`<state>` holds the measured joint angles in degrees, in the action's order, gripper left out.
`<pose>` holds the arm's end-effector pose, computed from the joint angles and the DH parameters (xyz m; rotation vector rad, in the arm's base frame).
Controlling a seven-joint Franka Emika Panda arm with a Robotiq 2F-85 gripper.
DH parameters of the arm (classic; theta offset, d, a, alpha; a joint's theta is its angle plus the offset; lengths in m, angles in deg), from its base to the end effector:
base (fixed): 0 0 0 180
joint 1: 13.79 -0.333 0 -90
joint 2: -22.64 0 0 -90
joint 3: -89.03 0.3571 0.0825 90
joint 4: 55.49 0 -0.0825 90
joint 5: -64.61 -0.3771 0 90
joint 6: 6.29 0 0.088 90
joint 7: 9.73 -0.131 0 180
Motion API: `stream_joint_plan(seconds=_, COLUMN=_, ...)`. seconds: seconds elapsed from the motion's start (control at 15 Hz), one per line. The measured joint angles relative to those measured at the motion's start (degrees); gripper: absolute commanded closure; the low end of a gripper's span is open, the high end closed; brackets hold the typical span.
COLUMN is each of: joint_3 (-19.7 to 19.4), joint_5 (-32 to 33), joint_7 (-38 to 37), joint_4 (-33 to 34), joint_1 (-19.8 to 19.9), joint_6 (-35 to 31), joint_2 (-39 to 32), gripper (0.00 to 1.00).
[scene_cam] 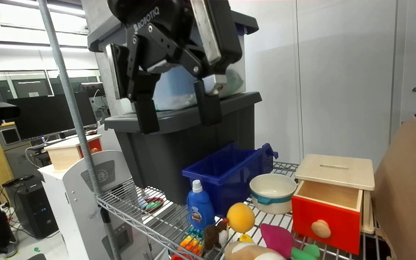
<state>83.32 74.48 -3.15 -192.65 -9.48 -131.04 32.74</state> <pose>0.4438 -0.0890 0.4033 3.0247 0.0651 -0.0867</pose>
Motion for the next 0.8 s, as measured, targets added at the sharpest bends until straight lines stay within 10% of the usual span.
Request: stream_joint_plan(seconds=0.8, joint_3=-0.22, joint_5=-5.07, joint_7=5.19, joint_4=1.78, joint_1=0.0, joint_6=-3.22, joint_2=-2.22, gripper=0.0)
